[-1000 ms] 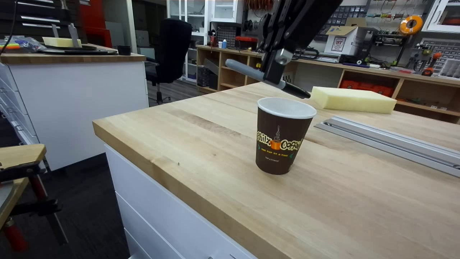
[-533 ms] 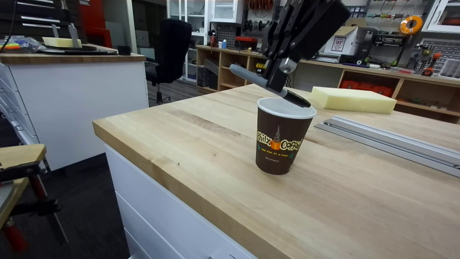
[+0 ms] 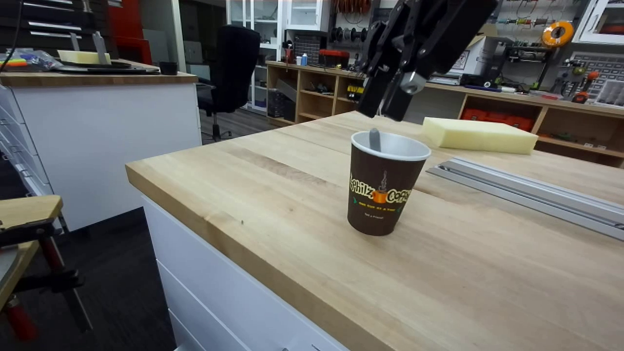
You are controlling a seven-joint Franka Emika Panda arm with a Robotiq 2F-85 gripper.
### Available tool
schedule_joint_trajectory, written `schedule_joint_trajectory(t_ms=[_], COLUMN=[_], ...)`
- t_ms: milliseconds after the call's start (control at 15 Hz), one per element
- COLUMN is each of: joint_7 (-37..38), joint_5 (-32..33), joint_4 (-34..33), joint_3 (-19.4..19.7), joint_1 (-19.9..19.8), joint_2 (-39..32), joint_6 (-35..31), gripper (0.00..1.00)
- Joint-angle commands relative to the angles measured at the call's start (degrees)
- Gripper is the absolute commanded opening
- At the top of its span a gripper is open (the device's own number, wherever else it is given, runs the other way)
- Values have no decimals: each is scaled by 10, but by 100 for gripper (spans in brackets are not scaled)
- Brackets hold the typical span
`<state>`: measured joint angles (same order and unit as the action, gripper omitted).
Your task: Move the cup to the right side of the marker then put the marker in the cup then remove the marker out of the cup
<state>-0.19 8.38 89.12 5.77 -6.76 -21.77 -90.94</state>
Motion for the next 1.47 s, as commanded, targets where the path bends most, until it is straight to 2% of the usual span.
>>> schedule_joint_trajectory(t_ms=[0,267,533,1000,1400], joint_7=[1,7,15,29,51], joint_5=[5,14,15,15,15], joint_4=[-2,27,66,222,315], joint_3=[1,0,0,3,1], joint_1=[1,8,15,13,9], joint_2=[16,42,72,182,257], joint_6=[-39,-116,-157,-297,-294], gripper=[78,100,100,100,100])
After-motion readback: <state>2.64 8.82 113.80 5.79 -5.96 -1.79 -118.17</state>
